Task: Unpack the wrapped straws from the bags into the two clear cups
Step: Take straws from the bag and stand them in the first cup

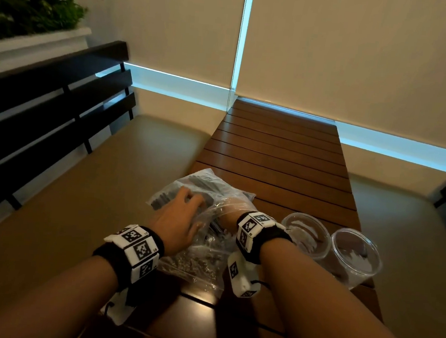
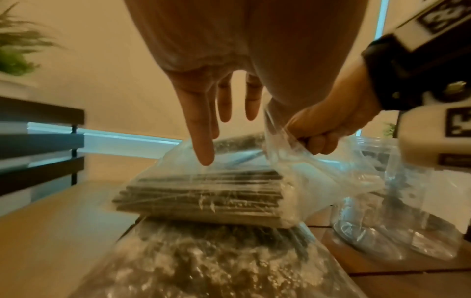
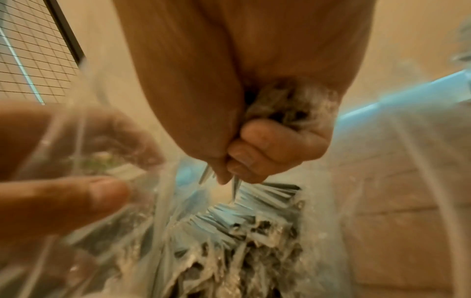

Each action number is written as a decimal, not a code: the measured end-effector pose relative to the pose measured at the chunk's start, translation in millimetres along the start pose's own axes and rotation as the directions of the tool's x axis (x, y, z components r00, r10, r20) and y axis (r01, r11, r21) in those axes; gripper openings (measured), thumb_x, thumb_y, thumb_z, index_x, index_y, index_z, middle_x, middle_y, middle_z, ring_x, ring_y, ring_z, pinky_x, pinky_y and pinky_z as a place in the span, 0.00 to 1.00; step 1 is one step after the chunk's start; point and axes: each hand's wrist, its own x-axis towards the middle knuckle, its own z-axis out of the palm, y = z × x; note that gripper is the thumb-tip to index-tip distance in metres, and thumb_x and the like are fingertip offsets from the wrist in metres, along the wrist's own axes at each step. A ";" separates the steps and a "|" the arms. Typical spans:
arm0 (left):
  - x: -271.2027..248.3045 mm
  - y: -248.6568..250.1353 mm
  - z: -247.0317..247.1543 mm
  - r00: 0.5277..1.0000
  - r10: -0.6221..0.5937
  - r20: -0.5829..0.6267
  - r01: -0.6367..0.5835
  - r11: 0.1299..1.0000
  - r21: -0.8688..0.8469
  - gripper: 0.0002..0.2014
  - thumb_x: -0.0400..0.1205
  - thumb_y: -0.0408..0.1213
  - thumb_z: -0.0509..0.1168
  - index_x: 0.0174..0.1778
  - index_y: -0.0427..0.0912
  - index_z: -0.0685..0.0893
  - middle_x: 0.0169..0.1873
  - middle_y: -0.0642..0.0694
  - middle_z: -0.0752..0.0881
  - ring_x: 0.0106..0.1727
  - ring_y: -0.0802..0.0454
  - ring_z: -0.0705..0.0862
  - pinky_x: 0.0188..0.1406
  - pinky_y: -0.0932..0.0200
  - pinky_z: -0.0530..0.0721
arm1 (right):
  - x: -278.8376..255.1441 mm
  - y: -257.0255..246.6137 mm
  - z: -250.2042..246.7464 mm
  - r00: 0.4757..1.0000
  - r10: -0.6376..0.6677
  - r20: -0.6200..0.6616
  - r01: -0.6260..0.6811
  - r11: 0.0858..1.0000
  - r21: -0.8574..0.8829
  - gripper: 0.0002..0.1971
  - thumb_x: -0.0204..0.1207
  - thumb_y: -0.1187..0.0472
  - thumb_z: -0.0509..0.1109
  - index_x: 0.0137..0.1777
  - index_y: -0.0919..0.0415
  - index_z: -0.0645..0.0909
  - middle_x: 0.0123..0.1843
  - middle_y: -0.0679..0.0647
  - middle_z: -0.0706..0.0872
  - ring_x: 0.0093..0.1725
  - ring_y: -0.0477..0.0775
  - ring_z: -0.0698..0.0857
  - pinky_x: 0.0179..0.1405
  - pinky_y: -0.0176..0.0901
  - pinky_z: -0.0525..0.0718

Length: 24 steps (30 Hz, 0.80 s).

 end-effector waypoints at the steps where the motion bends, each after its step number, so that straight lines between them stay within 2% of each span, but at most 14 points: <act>1: 1.5 -2.7 4.4 0.999 -0.044 0.016 0.044 0.998 -0.038 0.21 0.83 0.44 0.63 0.73 0.51 0.69 0.70 0.46 0.66 0.54 0.52 0.79 0.58 0.55 0.82 | -0.5 0.3 -2.7 1.000 0.005 -0.031 -0.005 1.000 0.020 0.17 0.87 0.60 0.58 0.70 0.65 0.78 0.61 0.60 0.81 0.53 0.53 0.71 0.66 0.52 0.75; 3: 6.0 -6.4 13.8 0.991 -0.118 0.064 0.125 0.986 -0.112 0.25 0.86 0.44 0.59 0.79 0.56 0.62 0.75 0.43 0.63 0.66 0.45 0.77 0.68 0.49 0.78 | -5.2 -0.4 -8.8 0.994 -0.005 -0.106 0.006 1.000 0.012 0.18 0.86 0.54 0.60 0.70 0.61 0.78 0.68 0.59 0.82 0.58 0.55 0.79 0.65 0.51 0.78; 5: 10.6 -5.0 23.0 0.981 -0.151 0.118 0.167 0.976 -0.138 0.27 0.87 0.45 0.54 0.83 0.57 0.56 0.78 0.41 0.63 0.72 0.42 0.73 0.72 0.48 0.74 | -16.8 0.1 -17.1 0.993 -0.036 -0.112 0.030 0.998 -0.051 0.21 0.83 0.48 0.64 0.72 0.56 0.78 0.69 0.55 0.81 0.64 0.57 0.81 0.65 0.51 0.81; 7: 14.9 0.4 30.5 0.975 -0.157 0.156 0.181 0.971 -0.156 0.27 0.88 0.43 0.52 0.84 0.54 0.53 0.78 0.39 0.64 0.75 0.41 0.71 0.73 0.50 0.70 | -33.1 6.5 -22.9 0.995 0.031 -0.090 -0.041 0.993 -0.112 0.24 0.79 0.44 0.69 0.71 0.55 0.77 0.64 0.54 0.83 0.60 0.58 0.83 0.58 0.51 0.83; 8: 17.7 3.1 33.5 0.973 -0.158 0.170 0.187 0.968 -0.167 0.27 0.89 0.42 0.51 0.85 0.53 0.53 0.78 0.38 0.65 0.76 0.41 0.70 0.74 0.50 0.69 | -43.2 13.0 -26.1 0.991 0.072 -0.117 -0.088 0.987 -0.133 0.24 0.77 0.43 0.71 0.67 0.56 0.79 0.57 0.54 0.85 0.53 0.57 0.85 0.49 0.49 0.84; 9: 21.2 4.4 36.4 0.970 -0.163 0.181 0.195 0.965 -0.177 0.27 0.89 0.41 0.51 0.85 0.51 0.54 0.78 0.38 0.66 0.76 0.41 0.69 0.75 0.50 0.68 | -54.3 20.0 -31.6 0.983 0.083 -0.166 -0.113 0.978 -0.177 0.22 0.75 0.43 0.73 0.63 0.56 0.81 0.48 0.53 0.84 0.45 0.56 0.84 0.41 0.47 0.82; 11: 30.2 3.6 41.1 0.969 -0.175 0.174 0.204 0.965 -0.166 0.25 0.89 0.42 0.49 0.83 0.49 0.59 0.76 0.38 0.71 0.75 0.41 0.70 0.74 0.49 0.69 | -76.1 34.2 -44.6 0.969 0.081 -0.232 -0.142 0.955 -0.260 0.19 0.72 0.45 0.75 0.56 0.56 0.84 0.37 0.50 0.81 0.36 0.55 0.82 0.35 0.45 0.79; 15: 37.2 16.1 43.2 0.969 -0.199 0.146 0.216 0.970 -0.113 0.18 0.88 0.40 0.48 0.69 0.44 0.77 0.63 0.39 0.84 0.63 0.40 0.80 0.61 0.52 0.76 | -125.2 61.1 -75.3 0.953 0.109 -0.283 -0.209 0.912 -0.354 0.14 0.76 0.46 0.72 0.52 0.56 0.82 0.33 0.48 0.76 0.31 0.51 0.77 0.34 0.45 0.77; 16: 36.8 19.6 44.8 0.963 -0.216 0.158 0.231 0.969 -0.084 0.17 0.88 0.40 0.48 0.65 0.42 0.79 0.60 0.38 0.84 0.60 0.39 0.81 0.58 0.53 0.76 | -137.6 68.3 -82.5 0.946 0.113 -0.305 -0.227 0.901 -0.370 0.13 0.77 0.46 0.71 0.50 0.55 0.81 0.33 0.48 0.76 0.30 0.49 0.76 0.33 0.44 0.76; 18: 36.0 25.8 47.6 0.946 -0.248 0.208 0.258 0.966 -0.025 0.16 0.87 0.41 0.49 0.60 0.41 0.80 0.61 0.37 0.83 0.59 0.40 0.81 0.58 0.53 0.77 | -160.2 82.4 -97.7 0.928 0.129 -0.350 -0.263 0.891 -0.370 0.13 0.75 0.44 0.72 0.44 0.52 0.76 0.33 0.48 0.77 0.30 0.50 0.77 0.34 0.43 0.78; 20: 33.3 33.3 48.9 0.914 -0.294 0.278 0.308 0.951 -0.005 0.21 0.84 0.51 0.54 0.67 0.43 0.76 0.69 0.36 0.77 0.65 0.40 0.79 0.65 0.48 0.78 | -177.2 95.0 -111.7 0.904 0.178 -0.389 -0.310 0.899 -0.310 0.12 0.73 0.45 0.73 0.44 0.51 0.76 0.33 0.49 0.78 0.34 0.52 0.80 0.38 0.44 0.82; 21: 29.8 40.6 47.6 0.909 -0.311 0.277 0.328 0.945 -0.015 0.31 0.80 0.60 0.56 0.74 0.45 0.70 0.74 0.36 0.71 0.69 0.39 0.76 0.68 0.45 0.77 | -183.1 101.2 -116.0 0.887 0.200 -0.415 -0.326 0.909 -0.260 0.12 0.72 0.46 0.73 0.45 0.52 0.77 0.34 0.49 0.79 0.36 0.53 0.82 0.39 0.45 0.84; 22: 26.4 53.0 41.0 0.923 -0.313 0.225 0.329 0.944 -0.036 0.41 0.74 0.70 0.55 0.77 0.47 0.65 0.76 0.37 0.66 0.72 0.38 0.74 0.70 0.42 0.76 | -189.1 107.2 -120.1 0.868 0.210 -0.449 -0.328 0.922 -0.203 0.12 0.72 0.46 0.73 0.46 0.53 0.79 0.35 0.49 0.80 0.37 0.53 0.83 0.40 0.44 0.85; 24: 20.9 80.2 25.1 0.966 -0.254 0.045 0.257 0.962 -0.092 0.51 0.68 0.80 0.50 0.79 0.47 0.62 0.78 0.39 0.64 0.75 0.41 0.70 0.72 0.40 0.74 | -184.4 112.9 -116.1 0.846 0.209 -0.491 -0.275 0.959 -0.065 0.13 0.73 0.44 0.73 0.50 0.51 0.83 0.37 0.48 0.83 0.39 0.52 0.85 0.40 0.44 0.85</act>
